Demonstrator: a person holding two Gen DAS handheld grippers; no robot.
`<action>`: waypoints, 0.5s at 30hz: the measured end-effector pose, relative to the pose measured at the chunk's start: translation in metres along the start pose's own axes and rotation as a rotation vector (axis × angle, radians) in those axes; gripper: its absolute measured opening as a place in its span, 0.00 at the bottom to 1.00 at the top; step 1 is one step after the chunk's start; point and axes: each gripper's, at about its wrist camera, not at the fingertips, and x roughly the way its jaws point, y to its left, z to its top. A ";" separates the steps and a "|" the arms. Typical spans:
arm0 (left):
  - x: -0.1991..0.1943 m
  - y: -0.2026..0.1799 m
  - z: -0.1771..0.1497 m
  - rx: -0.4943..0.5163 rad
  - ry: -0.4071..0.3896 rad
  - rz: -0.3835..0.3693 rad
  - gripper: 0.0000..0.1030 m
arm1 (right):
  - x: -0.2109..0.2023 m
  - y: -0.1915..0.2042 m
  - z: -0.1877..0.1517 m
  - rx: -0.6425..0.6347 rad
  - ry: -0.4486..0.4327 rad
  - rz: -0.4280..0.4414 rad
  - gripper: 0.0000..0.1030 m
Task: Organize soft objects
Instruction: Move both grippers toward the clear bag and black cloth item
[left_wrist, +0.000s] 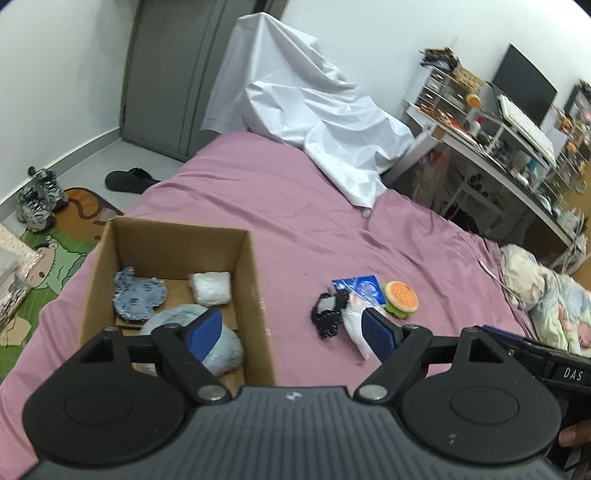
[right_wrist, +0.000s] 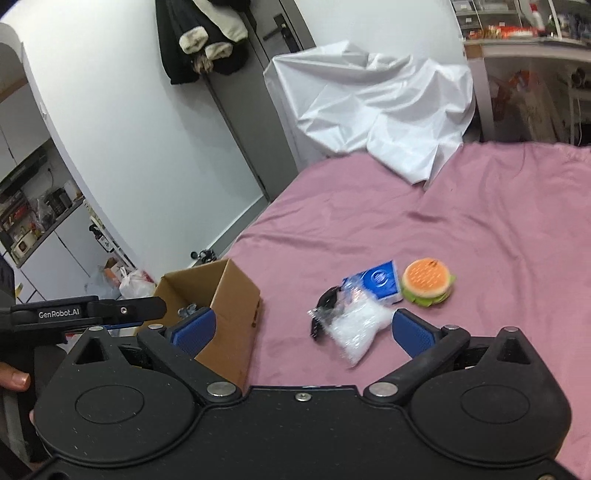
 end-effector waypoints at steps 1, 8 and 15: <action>0.001 -0.004 0.001 0.015 0.002 -0.005 0.79 | -0.001 -0.003 0.000 0.005 -0.003 -0.005 1.00; 0.017 -0.028 0.005 0.079 0.018 -0.008 0.79 | -0.003 -0.026 0.001 0.050 -0.016 -0.021 1.00; 0.038 -0.041 0.009 0.094 0.050 -0.010 0.79 | -0.001 -0.046 0.002 0.087 -0.010 -0.034 1.00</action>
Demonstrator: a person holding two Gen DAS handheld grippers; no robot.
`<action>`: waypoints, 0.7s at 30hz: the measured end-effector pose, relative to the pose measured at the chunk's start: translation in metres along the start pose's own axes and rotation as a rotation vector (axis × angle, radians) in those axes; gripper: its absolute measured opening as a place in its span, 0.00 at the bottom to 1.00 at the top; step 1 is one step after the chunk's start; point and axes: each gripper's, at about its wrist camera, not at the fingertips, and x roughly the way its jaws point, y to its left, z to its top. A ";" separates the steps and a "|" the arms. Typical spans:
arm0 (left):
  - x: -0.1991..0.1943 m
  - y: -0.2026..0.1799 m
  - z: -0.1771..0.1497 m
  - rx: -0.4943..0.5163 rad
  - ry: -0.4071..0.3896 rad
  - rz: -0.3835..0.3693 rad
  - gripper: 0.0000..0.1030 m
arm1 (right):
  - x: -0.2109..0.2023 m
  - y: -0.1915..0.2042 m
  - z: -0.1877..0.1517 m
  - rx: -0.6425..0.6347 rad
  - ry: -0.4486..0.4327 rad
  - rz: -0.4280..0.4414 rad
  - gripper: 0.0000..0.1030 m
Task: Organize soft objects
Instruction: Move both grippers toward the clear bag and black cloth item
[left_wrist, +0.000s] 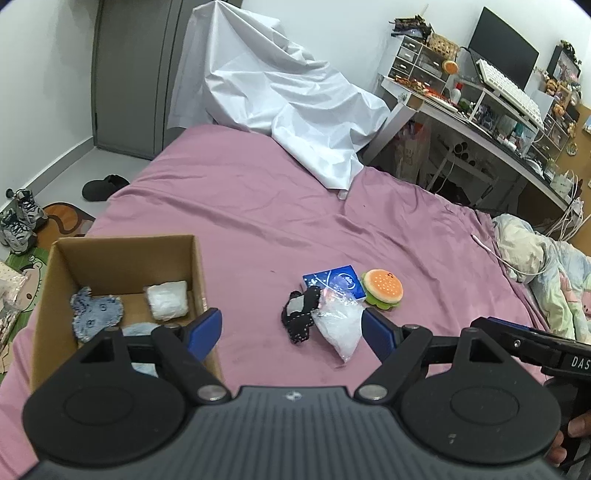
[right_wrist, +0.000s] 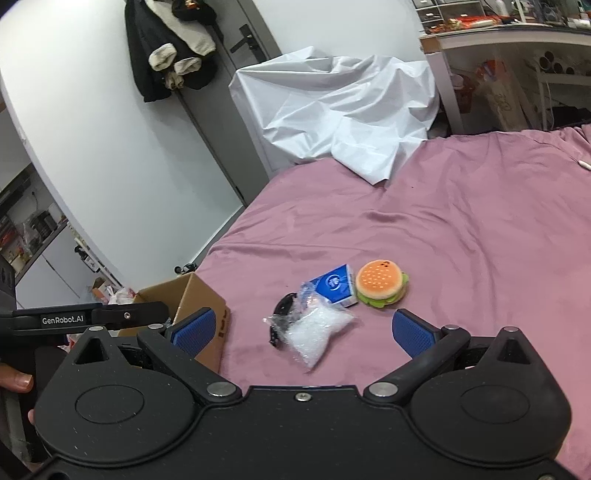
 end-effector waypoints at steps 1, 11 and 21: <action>0.003 -0.002 0.001 0.002 0.004 -0.001 0.79 | 0.001 -0.003 0.000 0.005 0.003 -0.001 1.00; 0.033 -0.016 0.008 0.006 0.050 -0.016 0.79 | 0.014 -0.029 0.002 0.074 0.028 0.016 0.99; 0.056 -0.029 0.014 0.020 0.063 -0.006 0.78 | 0.036 -0.041 0.004 0.132 0.074 0.052 0.93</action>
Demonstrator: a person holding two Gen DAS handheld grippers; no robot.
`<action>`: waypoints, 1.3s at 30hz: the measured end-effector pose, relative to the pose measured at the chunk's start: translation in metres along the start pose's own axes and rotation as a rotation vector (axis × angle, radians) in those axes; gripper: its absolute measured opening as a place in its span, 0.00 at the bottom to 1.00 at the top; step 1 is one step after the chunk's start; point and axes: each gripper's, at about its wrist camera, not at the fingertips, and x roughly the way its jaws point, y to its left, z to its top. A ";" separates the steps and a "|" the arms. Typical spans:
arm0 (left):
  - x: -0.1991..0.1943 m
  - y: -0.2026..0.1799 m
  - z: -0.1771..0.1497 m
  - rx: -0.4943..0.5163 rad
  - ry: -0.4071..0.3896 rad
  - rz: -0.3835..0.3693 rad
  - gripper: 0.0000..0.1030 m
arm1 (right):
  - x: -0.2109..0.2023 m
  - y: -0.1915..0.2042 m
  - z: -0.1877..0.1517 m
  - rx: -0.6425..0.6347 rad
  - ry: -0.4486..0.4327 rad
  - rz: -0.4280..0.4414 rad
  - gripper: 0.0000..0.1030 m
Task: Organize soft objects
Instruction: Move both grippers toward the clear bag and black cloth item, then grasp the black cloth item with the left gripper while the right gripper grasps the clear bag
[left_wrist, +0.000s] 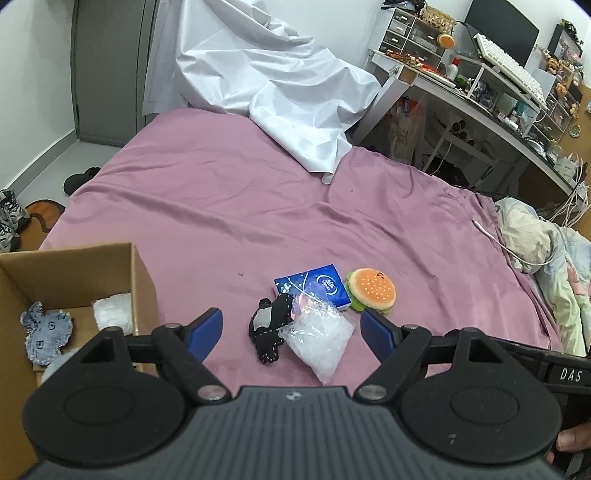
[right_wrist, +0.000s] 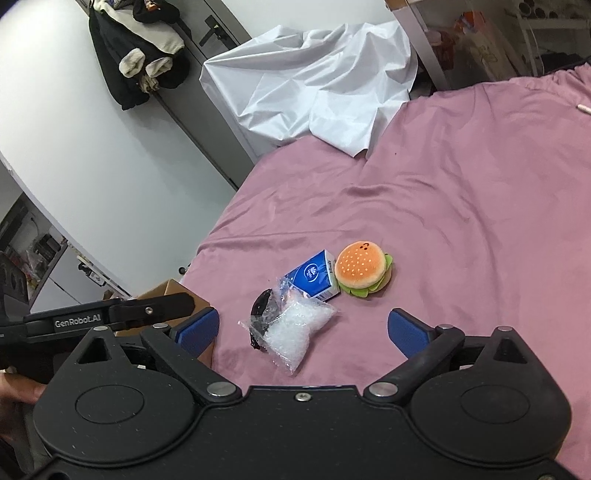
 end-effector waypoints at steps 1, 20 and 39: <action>0.003 0.000 0.001 -0.004 0.004 0.001 0.78 | 0.002 -0.001 0.000 0.008 0.005 0.008 0.92; 0.056 0.009 0.007 -0.089 0.075 0.017 0.45 | 0.069 -0.015 -0.003 0.191 0.153 0.067 0.72; 0.096 0.013 0.009 -0.110 0.162 0.026 0.44 | 0.092 -0.035 -0.006 0.296 0.212 0.064 0.29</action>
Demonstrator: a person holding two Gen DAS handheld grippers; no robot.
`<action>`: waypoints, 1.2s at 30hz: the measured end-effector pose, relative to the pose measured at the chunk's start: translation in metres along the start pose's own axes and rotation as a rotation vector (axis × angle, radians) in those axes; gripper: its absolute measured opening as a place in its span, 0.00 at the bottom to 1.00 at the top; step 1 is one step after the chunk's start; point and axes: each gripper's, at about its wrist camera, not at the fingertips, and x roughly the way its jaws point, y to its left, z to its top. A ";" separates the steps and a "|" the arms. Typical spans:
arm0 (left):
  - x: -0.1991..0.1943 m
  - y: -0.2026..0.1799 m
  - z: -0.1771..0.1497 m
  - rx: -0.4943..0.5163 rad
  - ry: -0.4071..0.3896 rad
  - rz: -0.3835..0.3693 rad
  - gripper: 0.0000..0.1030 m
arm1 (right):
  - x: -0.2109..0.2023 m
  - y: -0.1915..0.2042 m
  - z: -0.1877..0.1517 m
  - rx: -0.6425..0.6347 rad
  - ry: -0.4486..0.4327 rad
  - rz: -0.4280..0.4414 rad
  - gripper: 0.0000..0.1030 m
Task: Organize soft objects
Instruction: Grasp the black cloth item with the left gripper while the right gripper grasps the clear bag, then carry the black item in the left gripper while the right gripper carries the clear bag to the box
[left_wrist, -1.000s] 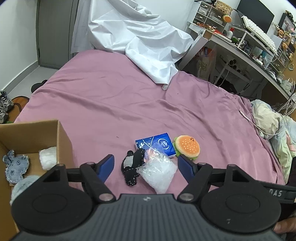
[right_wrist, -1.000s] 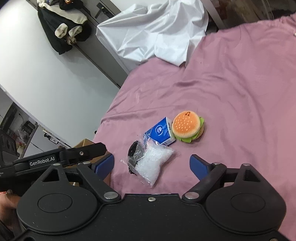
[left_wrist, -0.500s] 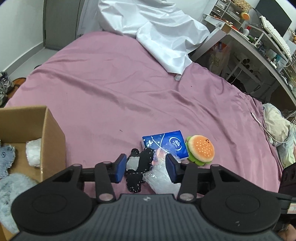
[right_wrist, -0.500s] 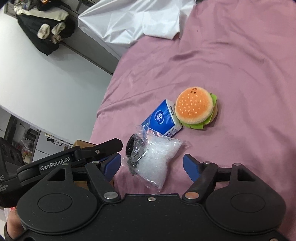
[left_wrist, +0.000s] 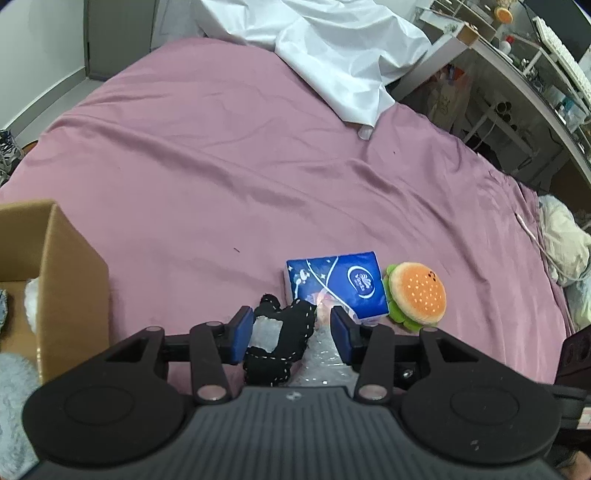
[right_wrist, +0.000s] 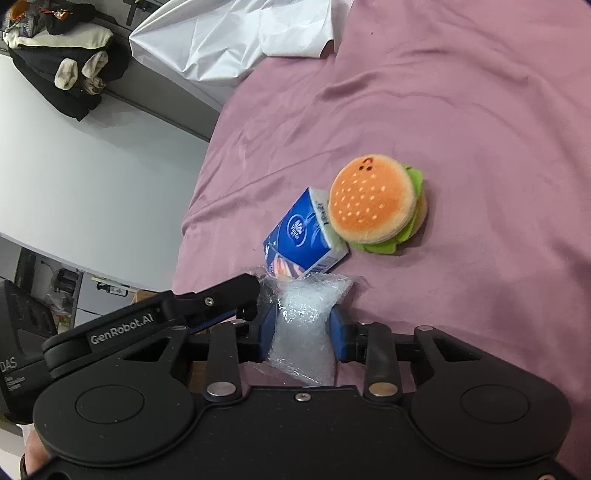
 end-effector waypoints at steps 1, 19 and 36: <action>0.001 0.000 0.000 0.000 0.002 -0.001 0.44 | -0.002 0.000 0.000 0.000 -0.004 -0.006 0.29; 0.001 -0.005 -0.015 -0.008 0.036 0.001 0.29 | -0.041 0.005 -0.002 -0.034 -0.108 -0.092 0.28; -0.067 0.006 -0.011 -0.029 -0.120 -0.047 0.29 | -0.063 0.053 -0.010 -0.154 -0.175 -0.048 0.28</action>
